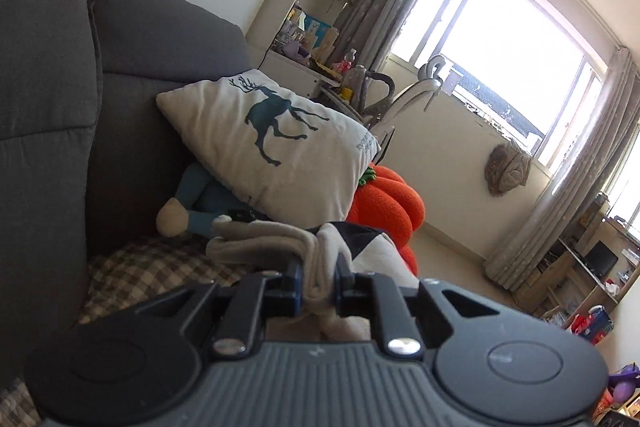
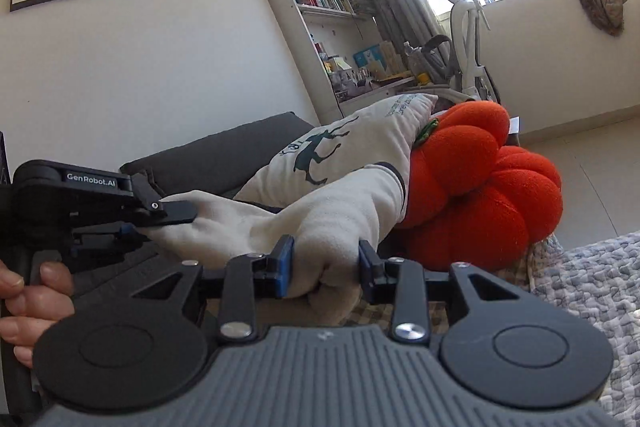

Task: Fold clothes
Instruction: 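Lift the folded bundle with both grippers and carry it toward the sofa, then lower the bundle onto the grey folded clothes and open both grippers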

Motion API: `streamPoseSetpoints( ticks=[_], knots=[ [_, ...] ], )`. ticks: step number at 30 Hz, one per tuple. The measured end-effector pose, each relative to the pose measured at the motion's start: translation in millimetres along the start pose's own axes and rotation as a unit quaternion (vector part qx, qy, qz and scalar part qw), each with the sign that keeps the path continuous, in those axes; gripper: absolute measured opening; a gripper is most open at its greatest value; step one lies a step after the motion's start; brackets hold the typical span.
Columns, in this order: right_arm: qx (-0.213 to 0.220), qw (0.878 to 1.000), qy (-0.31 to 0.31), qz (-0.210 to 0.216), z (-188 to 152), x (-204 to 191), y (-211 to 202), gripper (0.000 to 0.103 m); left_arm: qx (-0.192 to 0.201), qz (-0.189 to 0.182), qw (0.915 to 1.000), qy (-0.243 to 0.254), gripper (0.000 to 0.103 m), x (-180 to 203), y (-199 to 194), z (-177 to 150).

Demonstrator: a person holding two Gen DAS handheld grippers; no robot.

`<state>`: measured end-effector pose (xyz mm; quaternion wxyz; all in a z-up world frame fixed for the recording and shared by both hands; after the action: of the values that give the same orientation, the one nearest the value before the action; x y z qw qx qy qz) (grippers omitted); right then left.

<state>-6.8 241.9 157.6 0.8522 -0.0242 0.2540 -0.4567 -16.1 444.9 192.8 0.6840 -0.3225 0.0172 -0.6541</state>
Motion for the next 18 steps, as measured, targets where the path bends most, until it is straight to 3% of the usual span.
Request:
streamPoseSetpoints(
  ticks=[3, 4, 5, 7, 10, 15, 18],
  knots=[
    [-0.156, 0.987, 0.026, 0.003, -108.0, -12.6, 50.9, 0.037, -0.075, 0.105, 0.9913, 0.024, 0.015, -84.3, 43.5, -68.9],
    [-0.191, 0.981, 0.039, -0.005, -135.3, -12.4, 63.2, 0.039, -0.104, 0.146, 0.9836, 0.023, 0.015, -114.0, 61.0, -93.6],
    [-0.183, 0.982, 0.035, -0.005, -143.3, -14.7, 64.1, 0.041, -0.122, 0.177, 0.9765, 0.017, 0.018, -138.6, 73.5, -114.2],
    [-0.149, 0.988, -0.013, 0.03, -134.1, -34.7, 53.6, 0.042, -0.082, 0.155, 0.9844, -0.017, 0.018, -159.5, 72.5, -122.2],
    [-0.165, 0.985, 0.008, 0.043, -133.3, -32.0, 46.9, 0.042, -0.056, 0.123, 0.989, -0.061, 0.018, -160.8, 61.4, -109.8],
    [-0.19, 0.979, 0.042, 0.066, -131.6, -27.5, 35.4, 0.042, -0.065, 0.128, 0.9884, -0.051, 0.019, -154.3, 61.5, -107.2],
    [-0.213, 0.972, 0.06, 0.079, -136.8, -24.8, 30.9, 0.042, -0.064, 0.124, 0.9873, -0.076, 0.022, -158.2, 57.3, -106.6]
  ],
)
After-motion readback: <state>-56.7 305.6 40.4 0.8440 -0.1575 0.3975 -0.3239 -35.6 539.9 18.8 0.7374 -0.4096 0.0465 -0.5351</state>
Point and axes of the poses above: each gripper's, at about its wrist camera, not at the fingertips, and y roughly the way its jaws point, x to its right, z to its top, the point moved 8 cm from there along y, roughly the way its jaws point, and after that the axes turned 2 degrees about -x, right-handed, at the moved point
